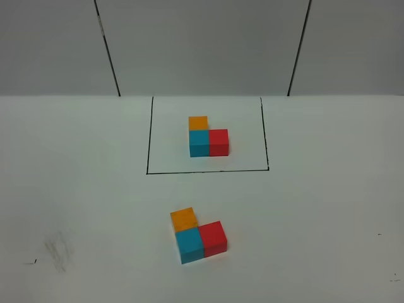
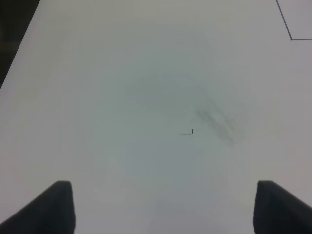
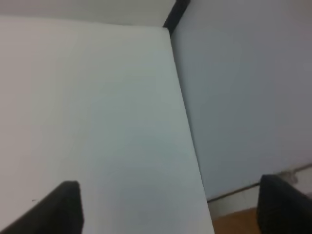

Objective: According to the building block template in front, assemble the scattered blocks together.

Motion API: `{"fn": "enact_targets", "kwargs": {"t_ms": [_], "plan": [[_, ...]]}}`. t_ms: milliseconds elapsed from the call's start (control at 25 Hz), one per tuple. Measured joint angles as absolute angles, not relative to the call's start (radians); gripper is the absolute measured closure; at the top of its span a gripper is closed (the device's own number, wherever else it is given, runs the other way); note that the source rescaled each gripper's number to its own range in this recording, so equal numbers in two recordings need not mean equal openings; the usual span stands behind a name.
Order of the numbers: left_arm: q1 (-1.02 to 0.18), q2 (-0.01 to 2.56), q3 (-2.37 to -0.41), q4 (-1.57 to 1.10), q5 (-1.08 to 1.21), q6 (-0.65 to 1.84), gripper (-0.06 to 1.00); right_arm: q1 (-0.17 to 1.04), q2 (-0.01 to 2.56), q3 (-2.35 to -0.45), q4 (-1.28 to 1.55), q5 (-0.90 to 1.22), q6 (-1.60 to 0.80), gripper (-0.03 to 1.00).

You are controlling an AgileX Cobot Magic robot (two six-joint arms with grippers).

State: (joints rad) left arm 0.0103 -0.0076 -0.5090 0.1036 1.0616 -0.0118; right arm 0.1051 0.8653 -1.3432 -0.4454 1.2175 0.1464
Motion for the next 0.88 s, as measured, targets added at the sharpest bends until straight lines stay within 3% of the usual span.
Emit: {"fn": "enact_targets", "kwargs": {"t_ms": [400, 880], "plan": [[0.01, -0.008, -0.509, 0.104, 1.06, -0.012, 0.15, 0.105, 0.273, -1.0, -0.249, 1.224, 0.148, 0.39], [0.01, -0.008, -0.509, 0.104, 1.06, -0.012, 0.15, 0.105, 0.035, -0.654, -0.061, 1.11, 0.032, 0.39]]}}
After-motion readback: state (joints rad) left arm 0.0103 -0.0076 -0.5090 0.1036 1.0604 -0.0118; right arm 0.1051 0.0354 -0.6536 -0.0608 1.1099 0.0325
